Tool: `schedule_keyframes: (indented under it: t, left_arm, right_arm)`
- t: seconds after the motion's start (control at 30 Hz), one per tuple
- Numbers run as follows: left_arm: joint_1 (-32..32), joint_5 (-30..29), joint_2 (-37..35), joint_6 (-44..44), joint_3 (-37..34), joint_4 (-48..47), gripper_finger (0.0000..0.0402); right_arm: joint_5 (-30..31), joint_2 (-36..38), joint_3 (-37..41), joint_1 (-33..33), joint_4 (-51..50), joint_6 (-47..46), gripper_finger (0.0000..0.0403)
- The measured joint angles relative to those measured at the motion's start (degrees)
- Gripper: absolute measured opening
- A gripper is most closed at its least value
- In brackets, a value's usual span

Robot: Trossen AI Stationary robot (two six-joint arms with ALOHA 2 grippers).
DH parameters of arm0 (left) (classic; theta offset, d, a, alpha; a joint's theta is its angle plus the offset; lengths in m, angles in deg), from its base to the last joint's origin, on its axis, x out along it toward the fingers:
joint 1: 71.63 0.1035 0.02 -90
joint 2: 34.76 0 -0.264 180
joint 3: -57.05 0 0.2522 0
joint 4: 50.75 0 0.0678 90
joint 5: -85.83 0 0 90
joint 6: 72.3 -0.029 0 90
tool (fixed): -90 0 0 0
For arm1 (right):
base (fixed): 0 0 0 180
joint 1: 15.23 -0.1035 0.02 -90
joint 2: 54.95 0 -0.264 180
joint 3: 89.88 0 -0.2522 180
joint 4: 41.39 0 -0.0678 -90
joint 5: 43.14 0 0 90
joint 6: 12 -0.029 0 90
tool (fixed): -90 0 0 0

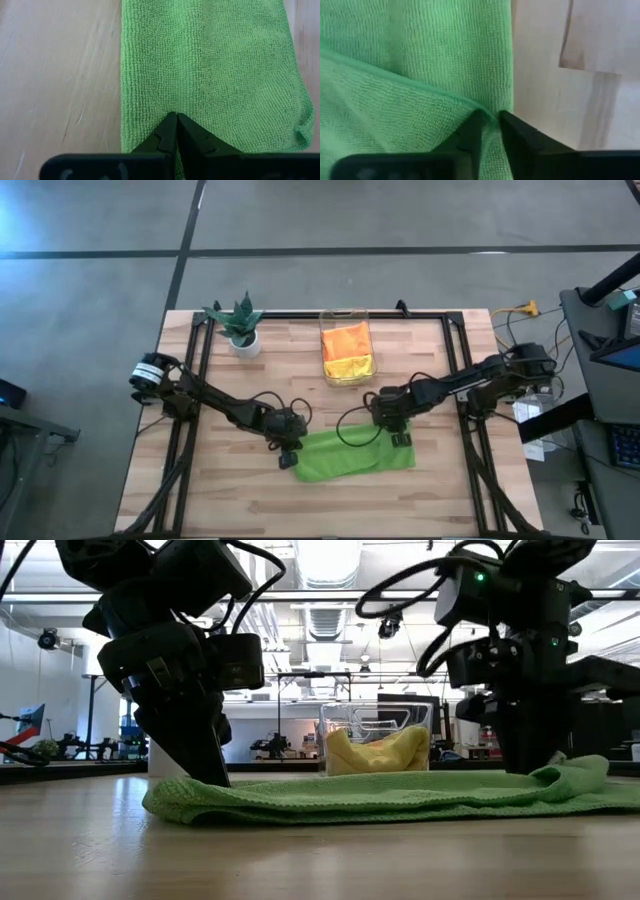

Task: Fold microfiber towels
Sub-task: Fold the green towel

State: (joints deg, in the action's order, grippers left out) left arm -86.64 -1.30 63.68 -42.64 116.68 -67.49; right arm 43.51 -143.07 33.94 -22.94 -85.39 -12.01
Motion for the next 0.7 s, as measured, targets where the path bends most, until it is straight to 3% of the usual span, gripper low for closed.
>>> schedule_keyframes:
  t: [0.17,0.7]
  left_arm:
    - [0.0,0.03,0.0,-0.02,0.02,0.0,0.0001]
    - [0.0,0.11,0.0,-0.26,-0.2,0.49,0.0001]
  right_arm:
    - [0.69,2.38,-1.27,0.14,-1.33,-0.12,0.0015]
    - [1.9,13.52,-2.03,-0.04,-8.29,-5.54,0.0009]
